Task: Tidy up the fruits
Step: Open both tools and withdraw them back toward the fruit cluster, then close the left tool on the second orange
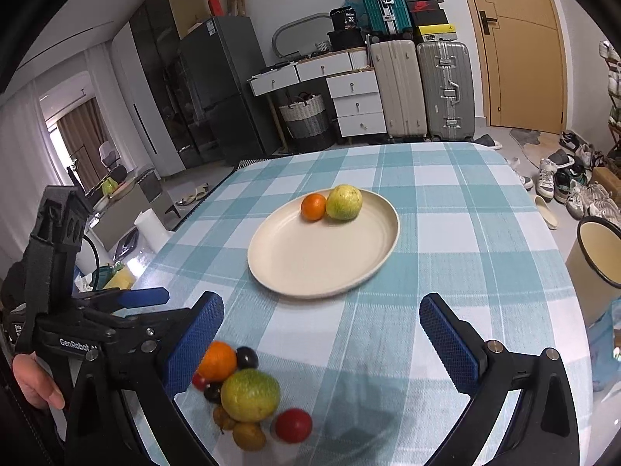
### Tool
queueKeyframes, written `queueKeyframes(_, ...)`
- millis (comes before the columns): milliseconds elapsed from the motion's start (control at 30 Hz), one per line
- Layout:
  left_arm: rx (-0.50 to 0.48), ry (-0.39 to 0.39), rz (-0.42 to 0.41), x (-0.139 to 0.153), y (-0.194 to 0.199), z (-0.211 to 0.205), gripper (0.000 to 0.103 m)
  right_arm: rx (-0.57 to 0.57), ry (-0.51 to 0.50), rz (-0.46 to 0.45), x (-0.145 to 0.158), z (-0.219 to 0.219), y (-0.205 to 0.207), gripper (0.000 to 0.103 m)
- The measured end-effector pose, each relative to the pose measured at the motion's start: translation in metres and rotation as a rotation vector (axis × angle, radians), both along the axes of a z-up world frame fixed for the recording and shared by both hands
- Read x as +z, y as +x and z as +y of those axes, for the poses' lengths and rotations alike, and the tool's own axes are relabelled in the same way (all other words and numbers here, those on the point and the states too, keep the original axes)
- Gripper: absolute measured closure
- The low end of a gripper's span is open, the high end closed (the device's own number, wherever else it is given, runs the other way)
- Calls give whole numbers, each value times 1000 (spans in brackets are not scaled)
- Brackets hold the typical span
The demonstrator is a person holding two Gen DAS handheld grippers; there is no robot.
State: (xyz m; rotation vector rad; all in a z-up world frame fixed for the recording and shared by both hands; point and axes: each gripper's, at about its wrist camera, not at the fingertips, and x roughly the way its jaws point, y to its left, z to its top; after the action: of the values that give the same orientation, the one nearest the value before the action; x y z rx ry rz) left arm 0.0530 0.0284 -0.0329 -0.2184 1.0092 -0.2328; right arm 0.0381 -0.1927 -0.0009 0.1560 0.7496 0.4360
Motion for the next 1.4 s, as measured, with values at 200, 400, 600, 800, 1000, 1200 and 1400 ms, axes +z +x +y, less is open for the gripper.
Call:
queueKeyframes(200,-5,-12,42,-19,-5,0,1,-2,4,11,-5,-2,-10,0)
queueKeyframes(400,-30,-36,57,-28,-7,-3,1,4,14,32,-12,0,-16,0)
queueKeyframes(600,-55,-62,56,-30,-7,-6,10,10,16,38,-14,1,-19,0)
queueKeyframes(800,-69,-116,95,-40,-4,-6,37,14,37,36,-16,-1,-20,0)
queueKeyframes(1000,-98,-195,106,-46,-4,-6,63,19,37,59,-22,0,-16,0)
queueKeyframes(1200,-101,-233,111,-48,-2,-4,66,17,47,68,-23,-1,-18,0)
queueKeyframes(1400,-82,-241,106,-47,-4,2,66,20,62,70,-22,-5,-21,0)
